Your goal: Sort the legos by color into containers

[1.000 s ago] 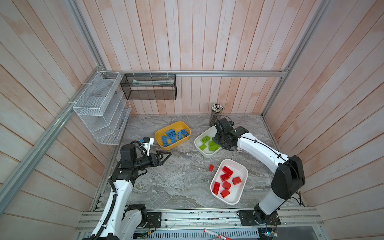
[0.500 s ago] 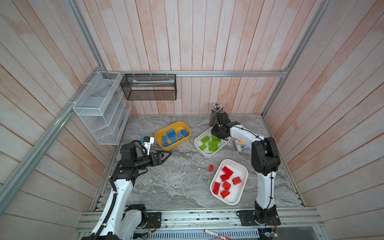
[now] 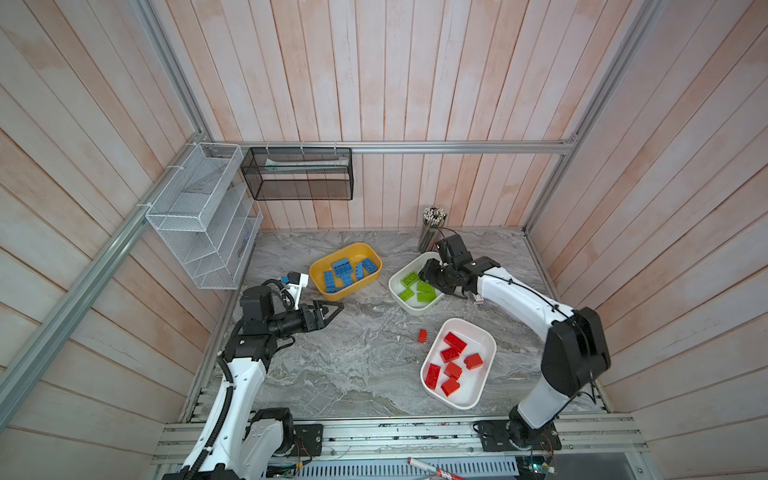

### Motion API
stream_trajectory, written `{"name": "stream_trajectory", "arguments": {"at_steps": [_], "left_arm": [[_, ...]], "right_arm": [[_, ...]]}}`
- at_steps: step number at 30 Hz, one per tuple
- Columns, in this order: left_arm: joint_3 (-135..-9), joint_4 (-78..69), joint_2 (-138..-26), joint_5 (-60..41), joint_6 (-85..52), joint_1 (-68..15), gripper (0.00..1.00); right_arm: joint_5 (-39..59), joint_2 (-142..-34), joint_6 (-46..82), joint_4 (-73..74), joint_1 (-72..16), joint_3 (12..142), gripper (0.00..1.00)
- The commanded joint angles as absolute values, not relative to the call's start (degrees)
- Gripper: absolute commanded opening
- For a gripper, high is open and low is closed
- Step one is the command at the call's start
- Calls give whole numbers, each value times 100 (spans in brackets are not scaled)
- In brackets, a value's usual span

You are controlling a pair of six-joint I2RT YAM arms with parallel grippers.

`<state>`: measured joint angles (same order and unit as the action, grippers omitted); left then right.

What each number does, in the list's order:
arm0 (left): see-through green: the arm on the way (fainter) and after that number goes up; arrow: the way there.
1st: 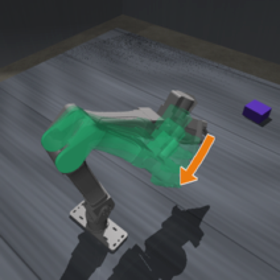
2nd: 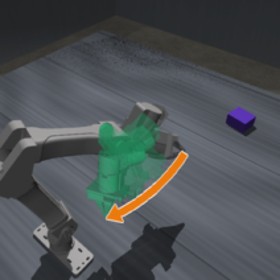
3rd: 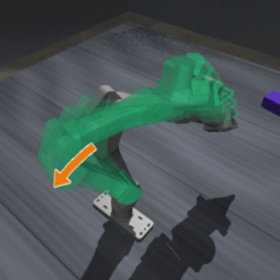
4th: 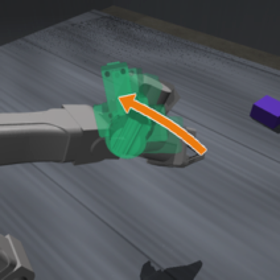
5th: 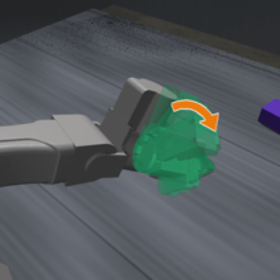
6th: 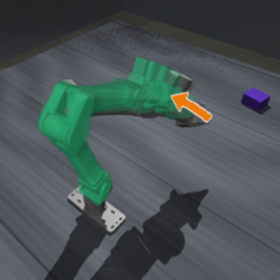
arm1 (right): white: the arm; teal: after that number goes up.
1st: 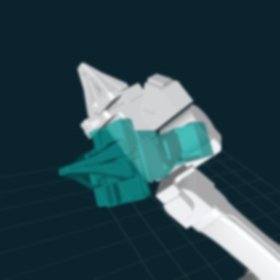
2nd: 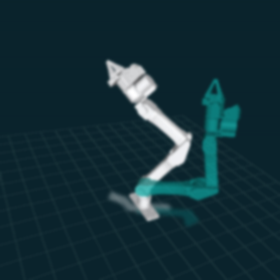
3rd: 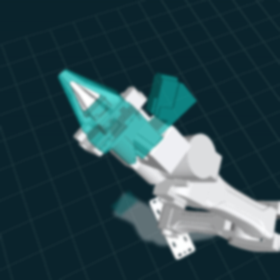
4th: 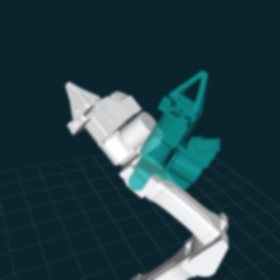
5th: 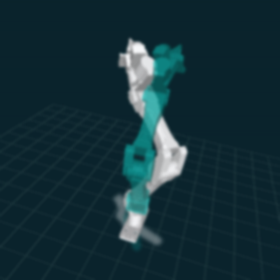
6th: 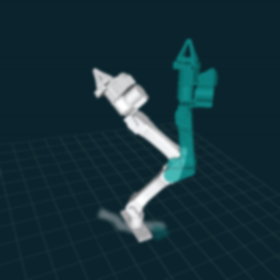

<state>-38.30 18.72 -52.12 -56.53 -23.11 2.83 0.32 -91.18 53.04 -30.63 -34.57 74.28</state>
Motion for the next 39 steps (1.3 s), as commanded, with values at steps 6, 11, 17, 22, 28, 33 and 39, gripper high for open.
{"name": "stream_trajectory", "arguments": {"at_steps": [6, 11, 17, 22, 28, 33, 39], "left_arm": [[-3720, 1769, -5203, -5637, -2161, 259, 100], [-3589, 1737, -5089, -5618, -2158, 263, 100], [-3563, 1766, -5064, -5607, -2077, 264, 100], [-3573, 1744, -5103, -5595, -2020, 259, 100], [-3564, 1678, -5154, -5598, -2020, 263, 100], [-3544, 1660, -5155, -5600, -2030, 255, 100], [-3542, 1616, -5146, -5678, -2118, 233, 100]], "right_arm": [[-484, -8986, 6029, -4434, -4390, 6813, 58], [-474, -9421, 6003, -4469, -4595, 6762, 56], [-594, -10145, 5804, -4524, -4599, 7061, 54], [-595, -10502, 5776, -4524, -4571, 7083, 52], [-508, -10840, 5673, -4308, -4540, 7174, 44], [-490, -10811, 5591, -4268, -4498, 7238, 25], [-740, -10111, 5746, -4953, -4617, 7582, 22]]}}
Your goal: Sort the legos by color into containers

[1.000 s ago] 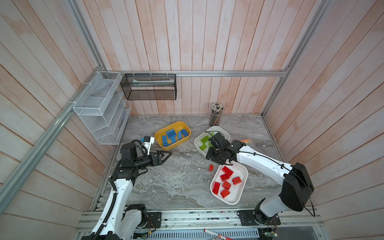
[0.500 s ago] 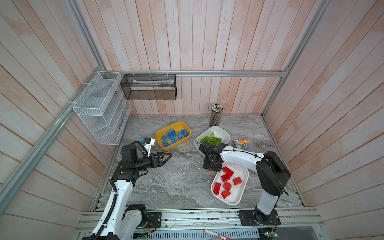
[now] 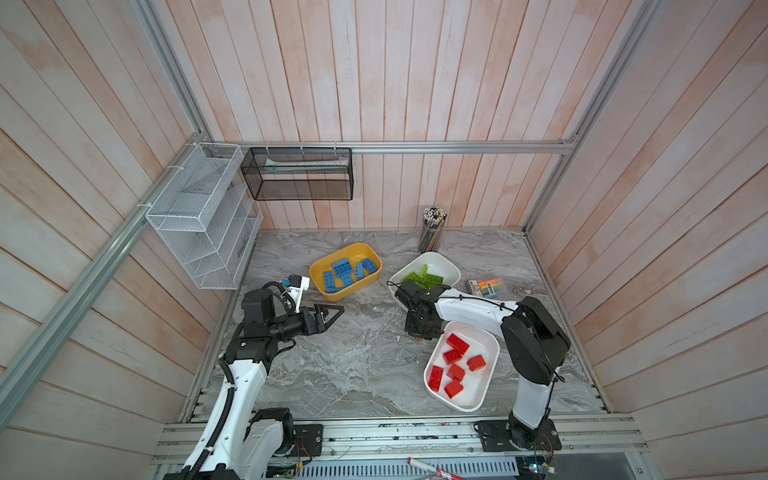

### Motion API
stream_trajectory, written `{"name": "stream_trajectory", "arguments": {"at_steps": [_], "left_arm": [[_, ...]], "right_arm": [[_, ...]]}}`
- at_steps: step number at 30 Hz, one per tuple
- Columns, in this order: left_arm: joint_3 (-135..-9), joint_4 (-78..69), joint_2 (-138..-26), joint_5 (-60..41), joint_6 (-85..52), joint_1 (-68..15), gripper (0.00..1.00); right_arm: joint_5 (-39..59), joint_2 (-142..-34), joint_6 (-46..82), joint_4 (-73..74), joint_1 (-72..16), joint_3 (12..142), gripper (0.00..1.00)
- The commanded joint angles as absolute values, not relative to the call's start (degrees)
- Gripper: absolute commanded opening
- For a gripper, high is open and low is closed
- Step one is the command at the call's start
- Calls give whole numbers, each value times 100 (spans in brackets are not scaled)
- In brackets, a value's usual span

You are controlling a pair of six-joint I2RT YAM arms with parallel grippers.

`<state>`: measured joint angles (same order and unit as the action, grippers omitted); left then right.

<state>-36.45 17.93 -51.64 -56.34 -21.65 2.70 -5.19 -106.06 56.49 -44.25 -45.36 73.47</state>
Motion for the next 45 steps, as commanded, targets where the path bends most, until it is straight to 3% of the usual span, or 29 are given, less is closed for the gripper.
{"name": "stream_trajectory", "arguments": {"at_steps": [1, 9, 17, 19, 22, 25, 28, 33, 36, 39, 43, 45], "left_arm": [[-3545, 1613, -5136, -5678, -2118, 233, 100], [-3543, 1479, -5076, -5826, -2296, 160, 100], [-3523, 1305, -5074, -5768, -2458, 18, 100], [-3540, 1301, -5084, -5746, -2464, 13, 100], [-3594, 1329, -5105, -5709, -2434, 9, 100], [-3719, 1489, -5152, -5642, -2312, 14, 100], [-3837, 1597, -5238, -5401, -2190, 15, 100], [-3993, 1802, -5354, -4071, -1805, 18, 100], [-3984, 1744, -5457, -2636, -1552, 26, 100], [-3867, 1394, -5616, -1273, -1297, 55, 100], [-3602, 510, -5858, -401, -1444, 303, 100], [-3403, -101, -6080, -119, -1236, 308, 100]], "right_arm": [[-789, -9933, 5851, -5113, -4653, 7595, 22], [-1286, -8114, 6891, -6142, -4778, 6564, 22], [-897, -7023, 7123, -5570, -4464, 4941, 24], [-979, -7035, 7075, -5593, -4456, 4782, 28], [-992, -7066, 6685, -5482, -4324, 4662, 46], [-1109, -7028, 6365, -5516, -4265, 4955, 58], [-1377, -6891, 5976, -5603, -3945, 5229, 61], [-1300, -6129, 4683, -4168, -3015, 4985, 71], [-856, -5654, 3740, -2574, -2273, 4488, 76], [-1045, -5452, 2810, -1151, -1840, 3998, 86], [-1532, -5589, 1573, 251, -1253, 3395, 93], [-1327, -5638, 1255, 1003, -836, 3028, 95]]}}
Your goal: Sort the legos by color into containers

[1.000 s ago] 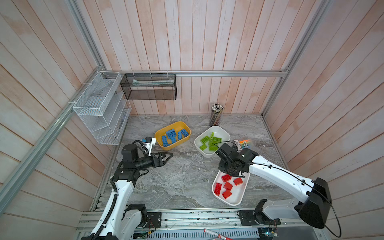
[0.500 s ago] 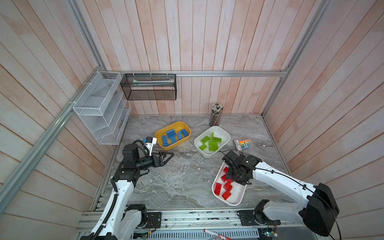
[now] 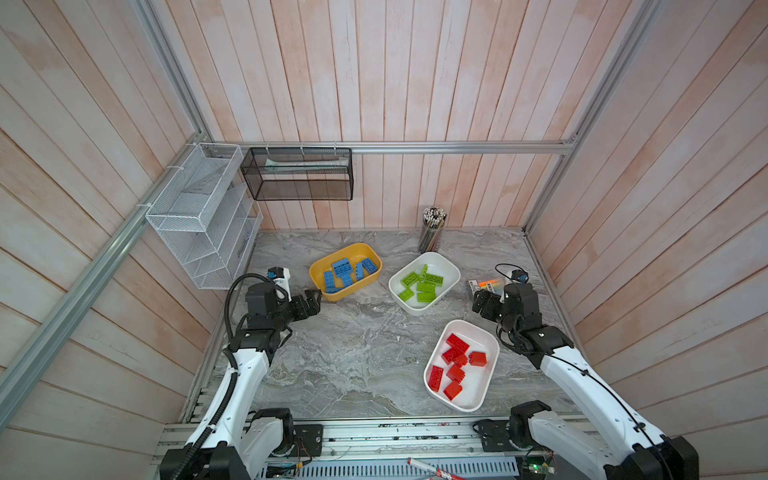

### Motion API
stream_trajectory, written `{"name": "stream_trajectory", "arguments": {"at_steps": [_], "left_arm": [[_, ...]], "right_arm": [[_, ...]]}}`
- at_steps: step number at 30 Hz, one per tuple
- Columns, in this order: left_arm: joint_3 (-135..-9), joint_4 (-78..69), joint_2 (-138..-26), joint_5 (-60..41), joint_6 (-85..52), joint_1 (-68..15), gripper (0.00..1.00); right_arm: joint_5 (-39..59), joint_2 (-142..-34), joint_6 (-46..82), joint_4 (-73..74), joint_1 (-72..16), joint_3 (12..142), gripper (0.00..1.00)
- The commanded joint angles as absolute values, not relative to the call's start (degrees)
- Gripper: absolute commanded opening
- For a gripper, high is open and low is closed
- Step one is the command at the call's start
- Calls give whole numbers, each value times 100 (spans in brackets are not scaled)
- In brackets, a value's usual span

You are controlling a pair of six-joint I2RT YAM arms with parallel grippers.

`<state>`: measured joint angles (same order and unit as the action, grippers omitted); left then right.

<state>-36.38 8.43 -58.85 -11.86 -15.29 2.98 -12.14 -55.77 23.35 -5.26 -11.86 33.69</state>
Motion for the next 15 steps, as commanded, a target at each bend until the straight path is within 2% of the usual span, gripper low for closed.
{"name": "stream_trajectory", "arguments": {"at_steps": [1, 4, 9, 12, 15], "left_arm": [[-3315, -414, -6217, 50, -1149, 308, 100], [-3047, -1372, -6592, 262, -1055, 317, 100], [-2485, -3128, -7245, -68, -569, 316, 100], [-2140, -4074, -7509, -386, -256, 308, 100], [-1939, -4870, -7885, -672, 56, 311, 100]], "right_arm": [[-1064, -5650, 1086, 1482, -600, 2806, 95], [-678, -5913, 723, 2795, -175, 2210, 95], [-744, -6644, 238, 4789, 77, 1384, 96], [-36, -7062, 265, 5855, 345, 1036, 96], [187, -7569, 168, 6789, 358, 906, 96]]}}
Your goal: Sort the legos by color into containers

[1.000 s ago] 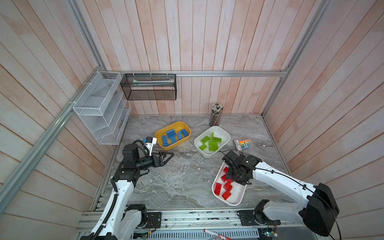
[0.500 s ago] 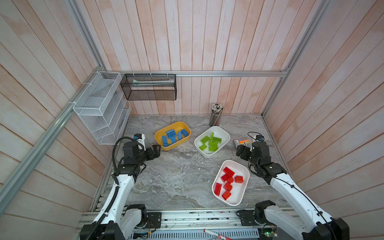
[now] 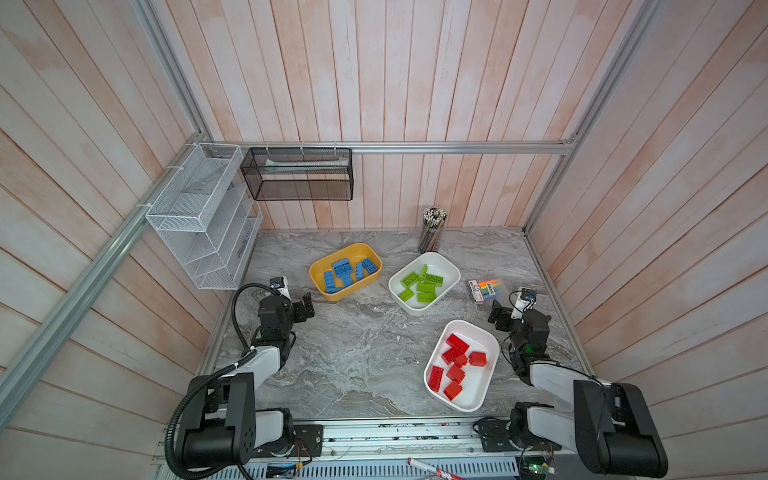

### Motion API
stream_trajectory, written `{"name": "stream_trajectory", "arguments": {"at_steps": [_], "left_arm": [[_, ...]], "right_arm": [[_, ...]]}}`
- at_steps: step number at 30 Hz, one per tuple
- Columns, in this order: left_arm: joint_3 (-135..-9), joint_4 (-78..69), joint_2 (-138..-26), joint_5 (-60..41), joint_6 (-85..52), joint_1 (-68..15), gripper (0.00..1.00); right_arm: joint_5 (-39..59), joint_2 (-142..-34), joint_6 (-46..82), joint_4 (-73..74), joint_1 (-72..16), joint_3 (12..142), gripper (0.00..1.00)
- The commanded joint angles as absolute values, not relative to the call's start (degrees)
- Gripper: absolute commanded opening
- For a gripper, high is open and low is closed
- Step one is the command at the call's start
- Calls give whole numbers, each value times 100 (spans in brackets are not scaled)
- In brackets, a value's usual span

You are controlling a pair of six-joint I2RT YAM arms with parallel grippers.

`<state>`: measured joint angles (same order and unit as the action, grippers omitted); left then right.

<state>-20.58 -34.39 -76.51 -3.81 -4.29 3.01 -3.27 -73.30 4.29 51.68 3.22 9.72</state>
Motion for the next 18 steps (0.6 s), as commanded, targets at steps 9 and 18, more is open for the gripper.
{"name": "stream_trajectory", "arguments": {"at_steps": [9, 18], "left_arm": [[-1766, -6028, -8679, -1515, 42, 451, 100], [-1663, -6291, -8790, -1504, 25, 456, 100]], "right_arm": [[493, -8562, 73, 7203, 377, 1110, 97], [25, -8728, 191, 6929, 302, 1403, 98]]}}
